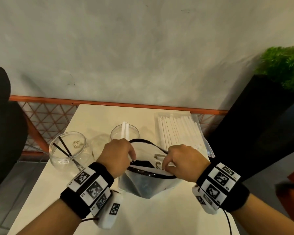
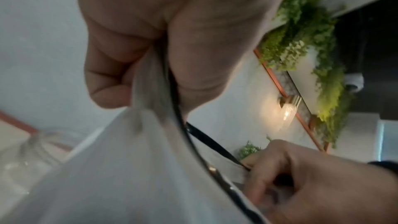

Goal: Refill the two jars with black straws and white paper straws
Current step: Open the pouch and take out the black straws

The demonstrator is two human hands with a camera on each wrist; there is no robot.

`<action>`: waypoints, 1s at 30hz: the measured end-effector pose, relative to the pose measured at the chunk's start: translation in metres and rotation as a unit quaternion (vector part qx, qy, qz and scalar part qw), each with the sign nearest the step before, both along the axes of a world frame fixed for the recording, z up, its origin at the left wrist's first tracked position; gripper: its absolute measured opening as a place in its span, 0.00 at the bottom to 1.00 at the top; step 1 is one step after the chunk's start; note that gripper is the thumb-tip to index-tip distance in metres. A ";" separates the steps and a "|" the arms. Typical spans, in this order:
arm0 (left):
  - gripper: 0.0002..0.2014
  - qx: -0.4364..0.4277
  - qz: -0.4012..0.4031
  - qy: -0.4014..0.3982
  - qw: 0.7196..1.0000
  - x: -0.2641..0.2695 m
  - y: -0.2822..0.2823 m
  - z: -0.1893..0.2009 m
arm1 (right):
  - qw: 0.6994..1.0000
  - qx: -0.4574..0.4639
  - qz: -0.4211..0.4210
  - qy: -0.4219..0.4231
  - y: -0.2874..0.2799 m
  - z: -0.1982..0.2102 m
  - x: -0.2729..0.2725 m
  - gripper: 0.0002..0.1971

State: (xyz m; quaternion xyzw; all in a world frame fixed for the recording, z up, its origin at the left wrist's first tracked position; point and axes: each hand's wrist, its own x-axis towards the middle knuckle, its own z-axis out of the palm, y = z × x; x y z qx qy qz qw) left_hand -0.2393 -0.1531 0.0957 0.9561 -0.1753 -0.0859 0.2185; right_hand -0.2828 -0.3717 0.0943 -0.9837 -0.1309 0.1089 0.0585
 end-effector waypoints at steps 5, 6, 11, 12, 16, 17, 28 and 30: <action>0.22 0.098 -0.035 0.003 0.995 -0.005 0.009 -0.011 | 0.991 -0.095 0.032 0.084 0.004 -0.011 -0.001 0.33; 0.26 0.095 -0.042 0.018 0.994 -0.005 0.010 -0.017 | 0.990 -0.113 0.041 0.078 0.006 -0.012 -0.001 0.37; 0.36 -0.042 -0.058 0.123 0.990 -0.001 0.014 -0.039 | 0.988 -0.126 0.035 0.086 0.016 -0.028 0.005 0.40; 0.36 -0.075 -0.043 0.136 0.987 -0.002 0.015 -0.042 | 0.991 -0.094 0.021 0.091 0.017 -0.032 0.008 0.34; 0.32 -0.188 0.018 0.148 0.971 -0.007 0.012 -0.051 | 0.996 0.030 -0.015 0.077 0.024 -0.047 0.018 0.25; 0.28 -0.206 0.036 0.152 0.966 -0.007 0.012 -0.055 | 0.996 0.051 -0.025 0.071 0.026 -0.051 0.020 0.27; 0.32 -0.176 0.054 0.225 0.957 0.005 0.025 -0.086 | 0.992 0.058 -0.028 0.107 0.025 -0.065 0.019 0.40; 0.35 -0.191 0.043 0.235 0.952 0.005 0.024 -0.089 | 0.992 0.054 -0.019 0.116 0.027 -0.064 0.019 0.42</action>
